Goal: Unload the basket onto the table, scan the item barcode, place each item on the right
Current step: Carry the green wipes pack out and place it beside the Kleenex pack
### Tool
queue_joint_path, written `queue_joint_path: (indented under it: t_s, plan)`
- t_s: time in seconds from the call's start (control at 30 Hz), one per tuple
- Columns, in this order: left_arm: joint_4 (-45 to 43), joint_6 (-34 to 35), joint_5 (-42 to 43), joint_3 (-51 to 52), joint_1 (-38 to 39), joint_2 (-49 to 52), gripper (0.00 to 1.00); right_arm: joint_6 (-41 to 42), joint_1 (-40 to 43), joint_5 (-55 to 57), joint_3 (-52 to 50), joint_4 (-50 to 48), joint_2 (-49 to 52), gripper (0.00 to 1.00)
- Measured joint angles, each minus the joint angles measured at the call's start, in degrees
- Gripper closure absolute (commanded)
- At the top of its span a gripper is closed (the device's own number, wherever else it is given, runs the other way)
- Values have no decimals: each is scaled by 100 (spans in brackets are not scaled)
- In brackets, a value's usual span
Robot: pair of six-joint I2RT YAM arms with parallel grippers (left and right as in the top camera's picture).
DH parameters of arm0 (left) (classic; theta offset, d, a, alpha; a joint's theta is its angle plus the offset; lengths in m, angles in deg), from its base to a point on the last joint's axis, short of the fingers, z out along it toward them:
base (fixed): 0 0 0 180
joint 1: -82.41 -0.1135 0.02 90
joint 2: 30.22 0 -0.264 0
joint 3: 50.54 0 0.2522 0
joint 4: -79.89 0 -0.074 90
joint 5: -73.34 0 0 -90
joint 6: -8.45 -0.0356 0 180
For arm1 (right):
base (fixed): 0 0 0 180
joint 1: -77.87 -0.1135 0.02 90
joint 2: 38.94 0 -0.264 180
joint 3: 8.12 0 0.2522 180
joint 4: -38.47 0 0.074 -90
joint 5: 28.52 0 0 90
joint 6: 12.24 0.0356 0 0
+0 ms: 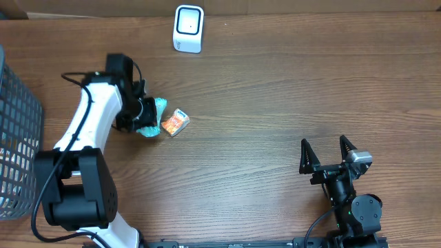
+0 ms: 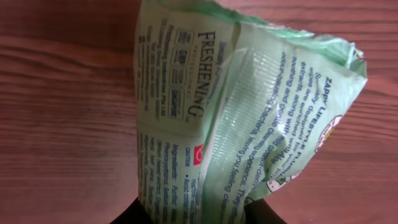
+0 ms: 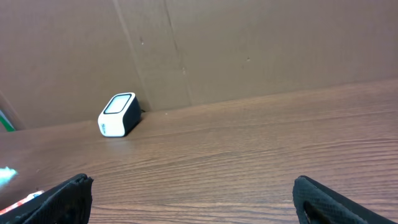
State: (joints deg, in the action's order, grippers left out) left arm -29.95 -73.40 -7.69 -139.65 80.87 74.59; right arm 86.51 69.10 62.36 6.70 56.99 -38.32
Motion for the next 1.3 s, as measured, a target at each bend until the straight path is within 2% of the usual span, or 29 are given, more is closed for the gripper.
queue_joint_path:
  t_s: [0.23,0.27,0.53,0.67,1.1,1.3]
  plan:
    - [-358,109,-28,389,2,-4,17,-2,0,0,0,4,0,0]
    - [-400,116,-26,389,2,-4,14,0,0,2,0,4,0,0]
    - [-466,114,-26,382,2,-4,18,0,0,2,0,4,0,0]
    - [-122,114,-22,57,2,-4,20,-2,0,0,0,7,0,0]
    - [1910,411,245,-3209,-199,-33,22,0,0,2,0,-2,0,0]
    - [2177,813,286,-4520,-662,-170,17,-2,0,0,0,2,0,0]
